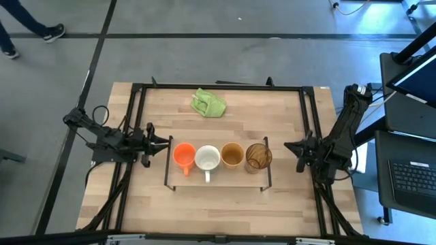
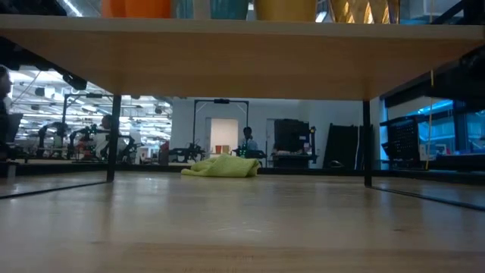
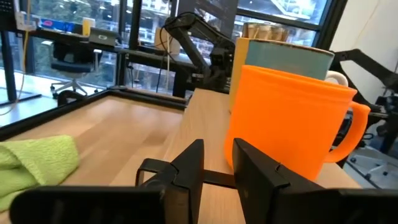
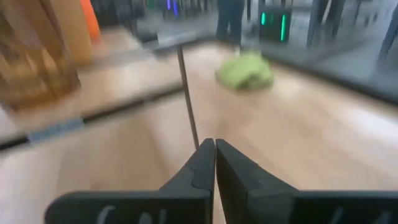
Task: Stack small to large cups/mugs on shelf
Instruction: Return to Home Position
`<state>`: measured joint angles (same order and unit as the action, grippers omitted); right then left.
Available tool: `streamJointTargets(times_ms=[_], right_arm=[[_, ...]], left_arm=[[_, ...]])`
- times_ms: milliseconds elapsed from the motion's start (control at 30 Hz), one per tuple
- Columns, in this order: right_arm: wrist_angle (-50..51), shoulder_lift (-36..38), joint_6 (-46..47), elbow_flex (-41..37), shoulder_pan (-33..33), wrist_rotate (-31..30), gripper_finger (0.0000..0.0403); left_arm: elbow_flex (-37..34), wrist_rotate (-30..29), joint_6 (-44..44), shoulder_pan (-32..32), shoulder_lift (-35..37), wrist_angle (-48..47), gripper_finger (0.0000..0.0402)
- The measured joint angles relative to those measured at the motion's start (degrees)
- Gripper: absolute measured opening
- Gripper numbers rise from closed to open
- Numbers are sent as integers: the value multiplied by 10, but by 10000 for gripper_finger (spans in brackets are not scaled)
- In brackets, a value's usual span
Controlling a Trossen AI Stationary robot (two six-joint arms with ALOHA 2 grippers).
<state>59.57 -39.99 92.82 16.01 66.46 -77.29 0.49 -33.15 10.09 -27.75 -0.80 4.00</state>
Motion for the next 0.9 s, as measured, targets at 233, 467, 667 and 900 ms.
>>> streamJointTargets(times_ms=[233,467,667,900], right_arm=[[0,0,0,0,0,175,16],[0,0,0,0,0,325,16],[-1,0,-5,0,0,351,16],[-1,0,-5,0,0,351,17]], left_arm=[[0,0,-1,0,0,0,78],[0,0,-2,0,0,-1,80],[0,0,-2,0,0,-1,80],[0,0,-2,0,0,-1,78]])
